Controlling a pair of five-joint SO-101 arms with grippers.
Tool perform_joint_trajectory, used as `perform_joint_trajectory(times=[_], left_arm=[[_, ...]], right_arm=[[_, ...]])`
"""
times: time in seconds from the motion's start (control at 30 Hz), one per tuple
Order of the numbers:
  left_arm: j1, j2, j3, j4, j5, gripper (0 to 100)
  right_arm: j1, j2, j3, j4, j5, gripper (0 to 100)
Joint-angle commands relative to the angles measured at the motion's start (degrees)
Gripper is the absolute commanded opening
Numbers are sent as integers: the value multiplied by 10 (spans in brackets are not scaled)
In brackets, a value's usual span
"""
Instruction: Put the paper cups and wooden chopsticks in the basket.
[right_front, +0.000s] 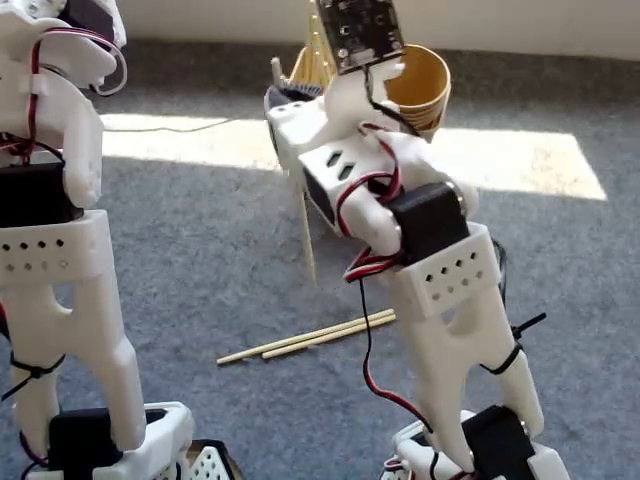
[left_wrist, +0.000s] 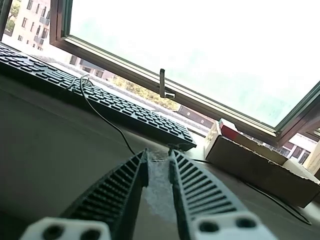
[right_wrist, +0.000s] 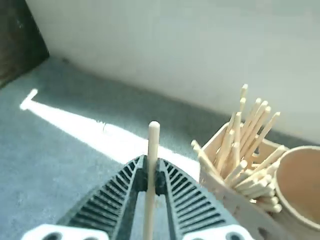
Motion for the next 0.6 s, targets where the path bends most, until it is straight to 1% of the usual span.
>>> perform_joint_trajectory(times=[0.0, 0.23, 0.4, 0.57], left_arm=[[0, -26, -23, 0, 5, 88], [1, -26, -23, 0, 5, 88], [1, -26, -23, 0, 5, 88], [2, -25, -23, 0, 5, 88]], right_arm=[[47, -29, -21, -115, -5, 5], [93, -31, -21, -299, -6, 5], [145, -15, 0, -356, -6, 6], [174, -7, 43, -471, -7, 6]])
